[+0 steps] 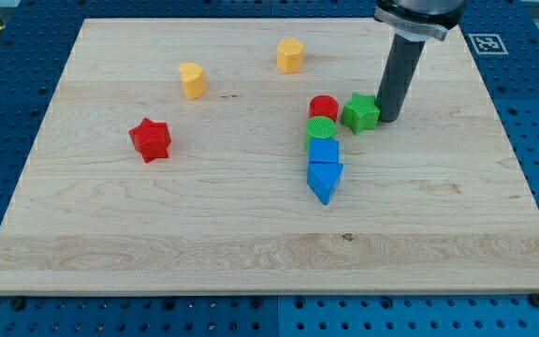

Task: Place your arm to the top center

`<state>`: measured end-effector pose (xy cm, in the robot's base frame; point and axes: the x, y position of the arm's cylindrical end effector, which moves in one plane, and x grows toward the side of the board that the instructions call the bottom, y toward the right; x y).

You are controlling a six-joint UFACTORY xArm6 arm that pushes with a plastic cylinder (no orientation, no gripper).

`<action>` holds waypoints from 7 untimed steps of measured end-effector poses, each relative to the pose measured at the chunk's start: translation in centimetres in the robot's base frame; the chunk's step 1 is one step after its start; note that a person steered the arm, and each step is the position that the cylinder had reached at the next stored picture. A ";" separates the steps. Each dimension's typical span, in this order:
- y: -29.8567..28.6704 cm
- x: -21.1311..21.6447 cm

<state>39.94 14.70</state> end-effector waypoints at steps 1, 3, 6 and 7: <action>0.4 -2.0; 0.7 -6.6; 0.7 -17.3; 0.1 -19.8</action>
<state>20.18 14.83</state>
